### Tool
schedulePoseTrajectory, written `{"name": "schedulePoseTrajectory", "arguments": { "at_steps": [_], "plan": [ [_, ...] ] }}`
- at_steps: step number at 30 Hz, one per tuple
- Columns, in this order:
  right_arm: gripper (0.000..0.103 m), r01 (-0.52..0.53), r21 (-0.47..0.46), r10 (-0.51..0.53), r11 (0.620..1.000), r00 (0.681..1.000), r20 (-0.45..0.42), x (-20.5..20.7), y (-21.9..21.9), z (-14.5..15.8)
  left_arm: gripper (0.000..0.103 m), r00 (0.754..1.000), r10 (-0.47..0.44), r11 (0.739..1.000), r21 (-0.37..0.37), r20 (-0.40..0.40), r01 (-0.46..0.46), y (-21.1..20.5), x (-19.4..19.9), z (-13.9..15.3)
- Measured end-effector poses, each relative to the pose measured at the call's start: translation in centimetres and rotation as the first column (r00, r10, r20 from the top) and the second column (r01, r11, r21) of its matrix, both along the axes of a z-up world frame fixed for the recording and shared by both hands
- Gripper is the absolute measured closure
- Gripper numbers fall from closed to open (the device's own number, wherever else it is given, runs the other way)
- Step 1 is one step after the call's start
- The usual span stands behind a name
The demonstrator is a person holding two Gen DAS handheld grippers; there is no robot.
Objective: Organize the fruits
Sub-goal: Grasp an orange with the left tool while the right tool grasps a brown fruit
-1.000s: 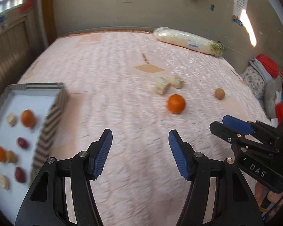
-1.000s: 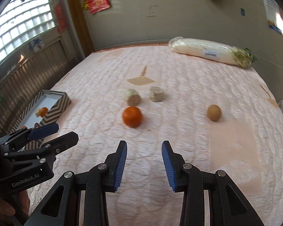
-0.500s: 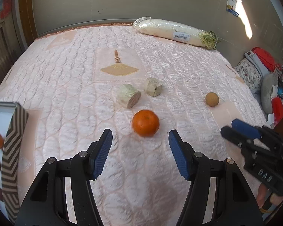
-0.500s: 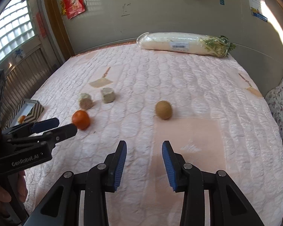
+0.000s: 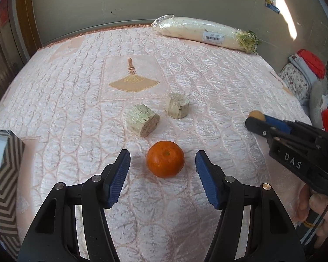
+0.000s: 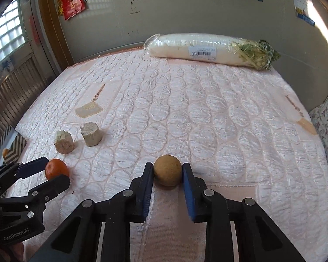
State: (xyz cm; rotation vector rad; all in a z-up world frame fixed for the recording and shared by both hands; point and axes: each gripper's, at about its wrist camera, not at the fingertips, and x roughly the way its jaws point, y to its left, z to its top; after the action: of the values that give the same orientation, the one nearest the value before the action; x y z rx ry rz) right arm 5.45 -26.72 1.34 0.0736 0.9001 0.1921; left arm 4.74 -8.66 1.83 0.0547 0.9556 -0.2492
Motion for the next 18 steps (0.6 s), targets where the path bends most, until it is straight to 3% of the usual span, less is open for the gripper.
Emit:
{"name": "schedulePoseTrajectory", "arguments": {
  "at_steps": [1,3,11,18],
  "plan": [
    [0.078,-0.005,0.002,0.005,1.0,1.0,0.001,-0.2,0.1,0.0,0.057,1.0,-0.002,1.0,-0.025,-0.018,0.001,0.3,0.2,-0.3],
    [0.078,-0.003,0.003,0.003,1.0,1.0,0.012,-0.6,0.1,0.1,0.07,1.0,-0.001,1.0,-0.027,-0.012,0.001,0.7,0.2,-0.2],
    [0.078,-0.007,0.058,0.002,0.998,0.997,0.077,-4.5,1.6,2.3,0.07,1.0,0.008,0.998,-0.068,-0.021,-0.009,3.0,-2.4,0.6],
    [0.078,-0.056,0.076,0.048,0.996,0.993,0.105,-7.5,5.7,3.7,0.07,0.997,0.064,0.998,-0.014,0.044,-0.064,6.3,-6.2,2.5]
  ]
}}
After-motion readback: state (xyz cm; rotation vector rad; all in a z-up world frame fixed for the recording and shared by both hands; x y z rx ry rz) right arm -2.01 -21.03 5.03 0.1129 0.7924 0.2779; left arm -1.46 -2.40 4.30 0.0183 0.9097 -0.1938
